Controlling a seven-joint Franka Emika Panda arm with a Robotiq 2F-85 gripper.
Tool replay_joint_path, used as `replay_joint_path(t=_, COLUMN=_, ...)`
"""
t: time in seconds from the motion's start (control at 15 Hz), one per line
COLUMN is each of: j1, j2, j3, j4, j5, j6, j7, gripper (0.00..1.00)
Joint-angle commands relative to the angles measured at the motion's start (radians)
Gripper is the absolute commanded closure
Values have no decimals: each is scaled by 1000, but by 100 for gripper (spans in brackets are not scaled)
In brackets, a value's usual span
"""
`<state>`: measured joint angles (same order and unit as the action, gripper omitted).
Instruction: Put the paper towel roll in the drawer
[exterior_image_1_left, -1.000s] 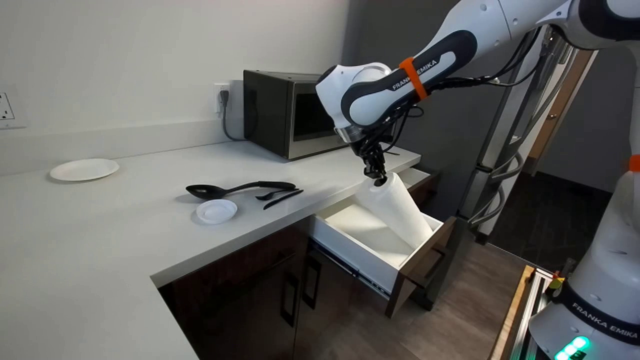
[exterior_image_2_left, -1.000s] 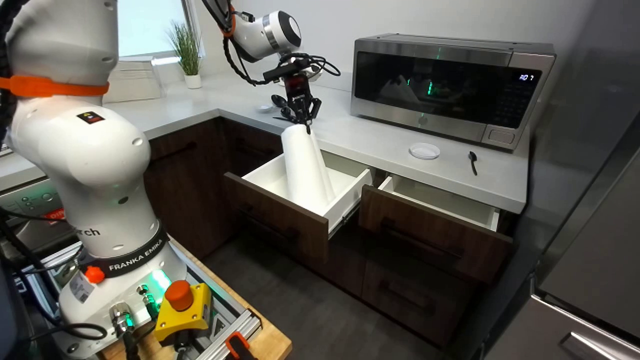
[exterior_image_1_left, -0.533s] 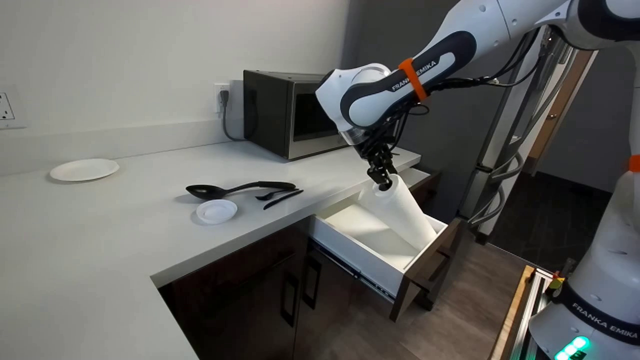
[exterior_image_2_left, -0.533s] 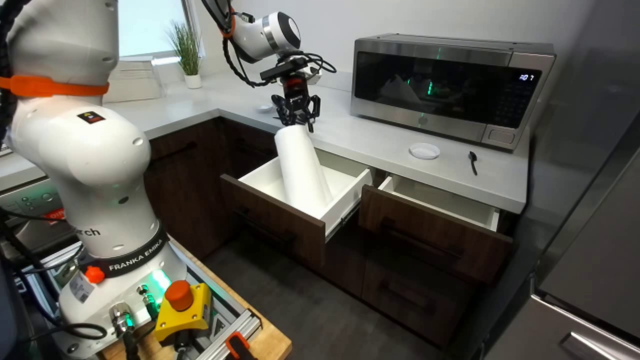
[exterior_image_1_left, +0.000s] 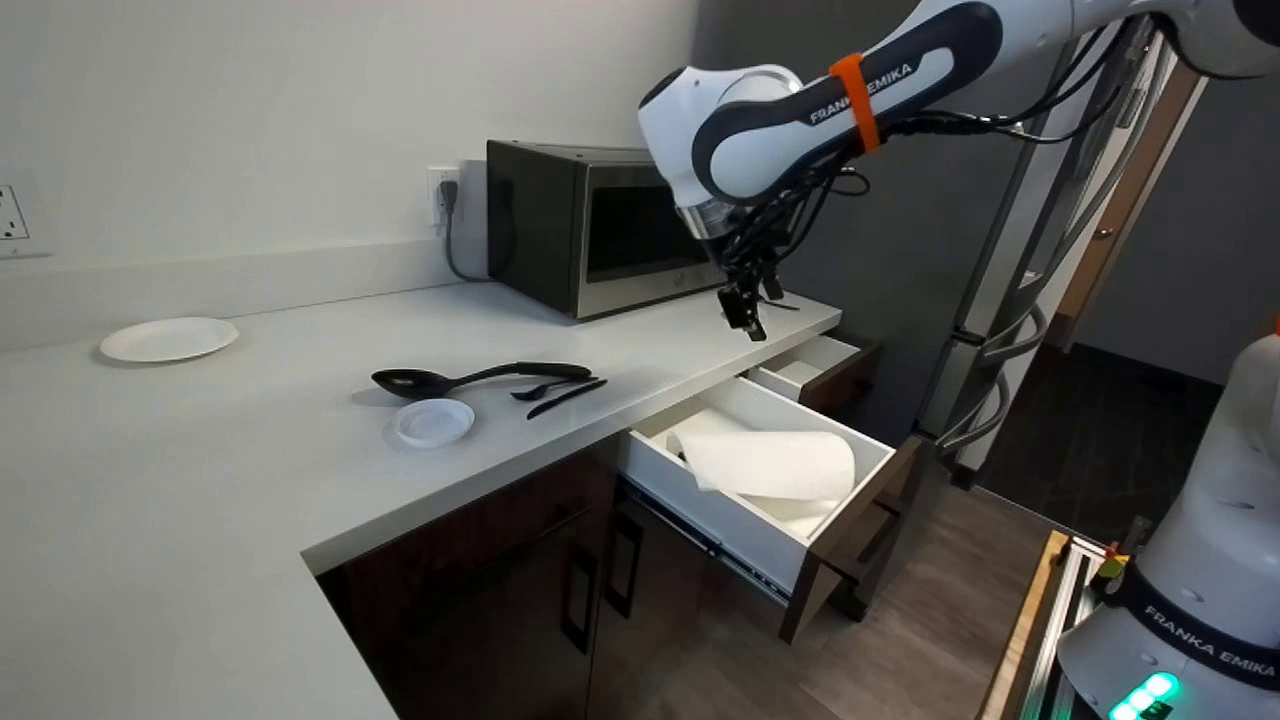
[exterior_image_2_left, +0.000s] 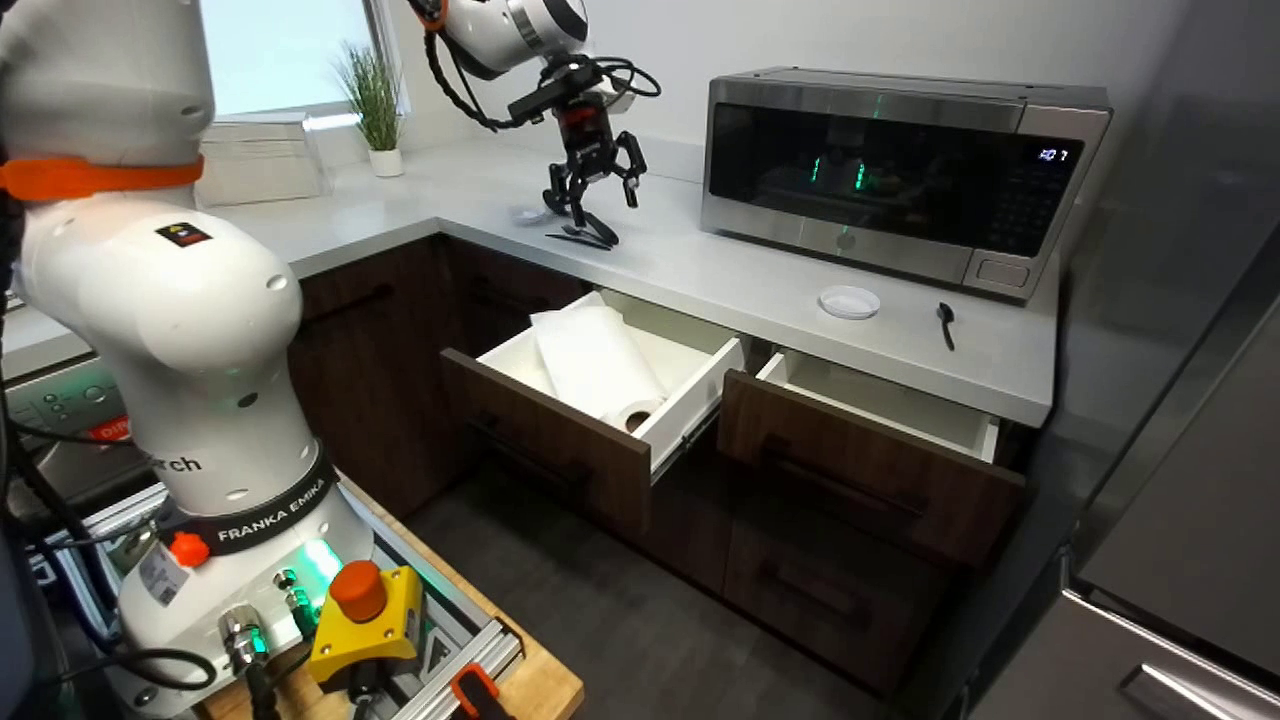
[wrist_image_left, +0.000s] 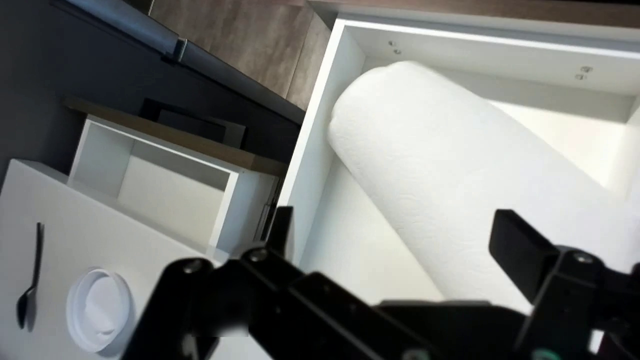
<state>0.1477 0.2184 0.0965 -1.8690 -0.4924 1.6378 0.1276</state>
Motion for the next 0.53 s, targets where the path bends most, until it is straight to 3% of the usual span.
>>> replay_joint_path(t=0.0, j1=-1, j2=-122, j3=-3, j4=-63, j5=15, j6=59, j7=87, gripper=0)
replay_joint_path(t=0.27, j1=-25, j2=-217, j3=-4, j4=-115, j5=62, j6=96, j7=51, gripper=0)
replay_joint_path(t=0.33, j1=-15, j2=-151, j3=2, j4=-37, j5=26, j6=35, j7=68, gripper=0)
replay_joint_path(t=0.47, j1=-22, j2=-184, j3=2, j4=-63, j5=40, j6=54, j7=60, gripper=0)
